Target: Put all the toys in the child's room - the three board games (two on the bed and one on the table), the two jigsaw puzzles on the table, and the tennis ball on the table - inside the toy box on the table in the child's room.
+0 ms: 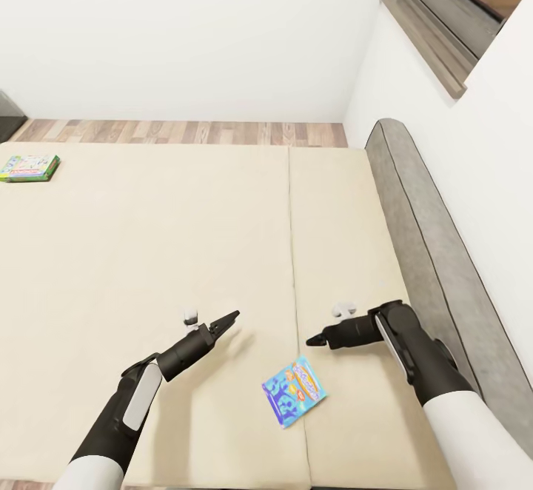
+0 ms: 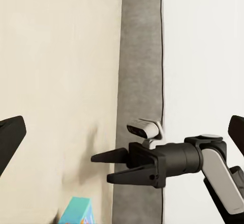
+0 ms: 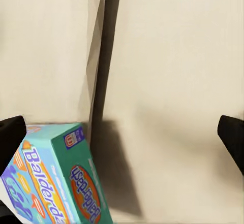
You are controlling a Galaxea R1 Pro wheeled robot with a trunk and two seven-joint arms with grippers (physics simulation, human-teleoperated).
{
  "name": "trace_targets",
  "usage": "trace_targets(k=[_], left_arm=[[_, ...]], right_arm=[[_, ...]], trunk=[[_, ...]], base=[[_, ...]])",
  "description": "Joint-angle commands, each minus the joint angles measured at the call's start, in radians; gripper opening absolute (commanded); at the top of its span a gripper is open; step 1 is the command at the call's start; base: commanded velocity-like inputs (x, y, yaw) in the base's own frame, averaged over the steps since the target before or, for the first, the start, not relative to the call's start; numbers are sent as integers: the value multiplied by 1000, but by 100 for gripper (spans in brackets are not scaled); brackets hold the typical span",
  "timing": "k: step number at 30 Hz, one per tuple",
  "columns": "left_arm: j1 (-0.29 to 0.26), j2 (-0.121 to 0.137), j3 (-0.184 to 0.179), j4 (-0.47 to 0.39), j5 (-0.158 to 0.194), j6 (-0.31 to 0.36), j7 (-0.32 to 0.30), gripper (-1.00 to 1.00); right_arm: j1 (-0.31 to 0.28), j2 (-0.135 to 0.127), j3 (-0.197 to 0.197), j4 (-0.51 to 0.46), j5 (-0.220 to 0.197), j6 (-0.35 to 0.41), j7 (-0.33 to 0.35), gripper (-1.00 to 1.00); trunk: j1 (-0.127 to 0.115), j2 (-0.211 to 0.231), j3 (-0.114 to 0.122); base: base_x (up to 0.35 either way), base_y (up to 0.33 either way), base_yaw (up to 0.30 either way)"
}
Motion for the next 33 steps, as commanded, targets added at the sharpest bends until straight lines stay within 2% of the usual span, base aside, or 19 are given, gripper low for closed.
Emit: trace_targets(k=[1,9,20,33], left_arm=[[-1,-1,2,0,2,8,-2,100],[-1,0,2,0,3,8,-2,100],[-1,0,2,0,3,8,-2,100],[-1,-1,2,0,3,8,-2,100]], right_arm=[[0,-1,2,46,21,3,12,100],[0,-2,8,47,21,3,33,100],[0,-6,52,46,23,3,110,100],[-2,-9,63,40,26,3,134,100]], trunk=[[0,0,-1],[0,0,-1],[0,0,-1],[0,0,-1]], base=[[0,0,0],[0,0,0],[0,0,0],[0,0,0]])
